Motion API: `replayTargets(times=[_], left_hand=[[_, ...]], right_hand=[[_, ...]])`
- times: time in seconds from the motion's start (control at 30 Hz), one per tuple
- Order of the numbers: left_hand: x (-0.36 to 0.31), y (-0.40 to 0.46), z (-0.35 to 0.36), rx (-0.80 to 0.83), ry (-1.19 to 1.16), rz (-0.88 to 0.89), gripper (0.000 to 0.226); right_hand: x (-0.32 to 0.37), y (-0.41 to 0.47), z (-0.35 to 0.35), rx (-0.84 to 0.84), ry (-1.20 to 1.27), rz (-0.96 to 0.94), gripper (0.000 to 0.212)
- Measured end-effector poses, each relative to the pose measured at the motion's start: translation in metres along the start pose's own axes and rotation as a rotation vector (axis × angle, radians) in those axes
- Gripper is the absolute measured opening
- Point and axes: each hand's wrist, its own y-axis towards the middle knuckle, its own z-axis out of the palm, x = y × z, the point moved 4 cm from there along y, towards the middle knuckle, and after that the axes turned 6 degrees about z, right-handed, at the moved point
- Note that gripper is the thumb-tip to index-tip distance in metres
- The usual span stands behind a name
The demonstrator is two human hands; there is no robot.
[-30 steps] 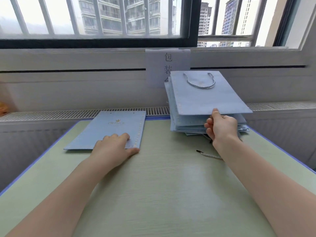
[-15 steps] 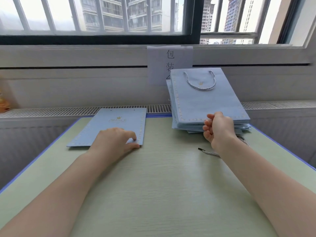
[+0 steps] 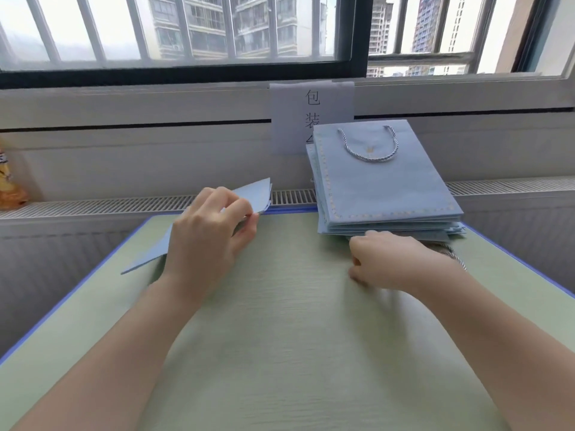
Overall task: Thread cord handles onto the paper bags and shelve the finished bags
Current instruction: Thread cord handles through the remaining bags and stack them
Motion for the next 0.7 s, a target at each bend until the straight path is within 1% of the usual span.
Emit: replayTargets(times=[0.03, 0.07, 0.17, 0.2, 0.3, 0.33, 0.37, 0.4, 0.47, 0.5, 0.53, 0.57, 0.6, 0.63, 0.67, 0.7], left_hand=[[-0.002, 0.002, -0.002, -0.005, -0.012, 0.006, 0.017], [-0.004, 0.003, -0.003, 0.002, -0.029, 0.028, 0.018], [-0.018, 0.004, 0.001, 0.089, -0.131, 0.189, 0.027], [-0.024, 0.004, 0.003, 0.115, -0.159, 0.25, 0.027], [-0.049, 0.001, 0.005, 0.176, -0.21, 0.387, 0.027], [-0.058, 0.0, 0.004, 0.18, -0.215, 0.435, 0.027], [-0.068, -0.002, 0.002, 0.187, -0.225, 0.484, 0.027], [-0.078, -0.004, 0.001, 0.195, -0.247, 0.529, 0.027], [-0.097, -0.008, -0.001, 0.218, -0.304, 0.598, 0.028], [-0.106, -0.01, -0.002, 0.23, -0.343, 0.621, 0.029], [-0.113, -0.011, -0.002, 0.245, -0.414, 0.618, 0.03], [-0.115, -0.012, -0.001, 0.265, -0.521, 0.579, 0.032], [-0.111, -0.012, 0.001, 0.29, -0.629, 0.505, 0.035], [-0.101, -0.011, 0.004, 0.313, -0.674, 0.41, 0.04], [-0.088, -0.009, 0.008, 0.315, -0.637, 0.303, 0.045], [-0.07, -0.006, 0.011, 0.3, -0.544, 0.188, 0.048]], right_hand=[[-0.004, 0.0, 0.0, 0.008, -0.002, 0.016, 0.006], [-0.008, 0.002, 0.0, 0.019, 0.001, 0.034, 0.007], [-0.018, 0.007, 0.0, 0.043, 0.005, 0.06, 0.023], [-0.02, 0.007, 0.001, 0.053, 0.005, 0.063, 0.025], [-0.018, 0.006, 0.003, 0.09, 0.002, 0.047, 0.023], [-0.015, 0.006, 0.002, 0.074, 0.028, 0.028, 0.019], [-0.011, 0.007, -0.001, 0.041, 0.101, 0.008, 0.013], [-0.006, 0.007, -0.004, -0.004, 0.225, -0.013, 0.01], [0.006, 0.009, -0.008, -0.085, 0.526, -0.059, 0.014], [0.011, 0.01, -0.009, -0.124, 0.628, -0.085, 0.014], [0.016, 0.009, -0.009, -0.165, 0.677, -0.109, 0.014], [0.019, 0.009, -0.009, -0.203, 0.678, -0.127, 0.015], [0.022, 0.007, -0.008, -0.237, 0.657, -0.147, 0.016], [0.025, 0.007, -0.007, -0.257, 0.617, -0.177, 0.019], [0.027, 0.006, -0.005, -0.263, 0.562, -0.219, 0.023], [0.03, 0.005, -0.003, -0.259, 0.501, -0.265, 0.027]])
